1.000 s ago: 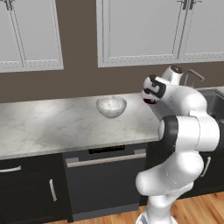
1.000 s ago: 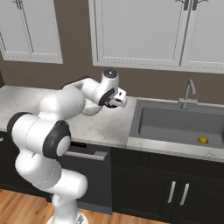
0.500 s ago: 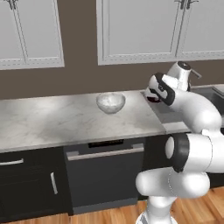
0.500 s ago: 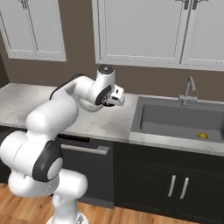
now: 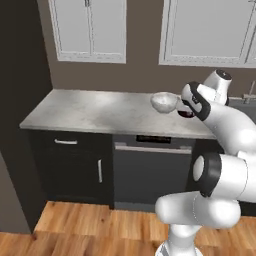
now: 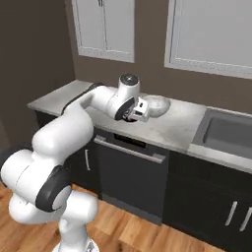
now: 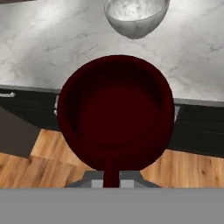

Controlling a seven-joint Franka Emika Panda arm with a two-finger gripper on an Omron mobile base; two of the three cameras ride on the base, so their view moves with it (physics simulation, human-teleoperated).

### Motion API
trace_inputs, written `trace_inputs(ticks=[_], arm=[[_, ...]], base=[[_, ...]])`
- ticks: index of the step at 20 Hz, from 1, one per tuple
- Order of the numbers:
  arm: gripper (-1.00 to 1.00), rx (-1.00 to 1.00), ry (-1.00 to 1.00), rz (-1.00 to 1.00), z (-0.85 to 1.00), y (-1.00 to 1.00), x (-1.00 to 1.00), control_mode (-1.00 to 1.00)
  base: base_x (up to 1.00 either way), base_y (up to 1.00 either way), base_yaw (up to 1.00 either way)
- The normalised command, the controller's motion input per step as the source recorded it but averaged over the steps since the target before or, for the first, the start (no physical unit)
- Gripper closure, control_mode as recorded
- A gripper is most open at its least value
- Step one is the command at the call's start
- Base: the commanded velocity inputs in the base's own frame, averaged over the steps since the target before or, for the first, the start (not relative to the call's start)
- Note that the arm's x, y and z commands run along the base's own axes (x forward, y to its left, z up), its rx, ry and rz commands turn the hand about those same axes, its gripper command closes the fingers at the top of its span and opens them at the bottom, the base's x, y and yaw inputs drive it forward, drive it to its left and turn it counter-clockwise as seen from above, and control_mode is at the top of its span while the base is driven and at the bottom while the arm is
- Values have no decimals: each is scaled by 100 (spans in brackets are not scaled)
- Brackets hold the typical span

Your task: Clear the mugs and bowl far away from the sink.

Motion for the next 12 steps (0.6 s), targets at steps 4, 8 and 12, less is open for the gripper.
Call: trace_inputs(ticks=[4, 8, 12], arm=[[100, 0, 0, 0, 0, 0, 0, 100], [100, 0, 0, 0, 0, 0, 0, 100], [100, 0, 0, 0, 0, 0, 0, 100]], base=[[-56, 25, 72], [-40, 17, 79], [-12, 9, 87]])
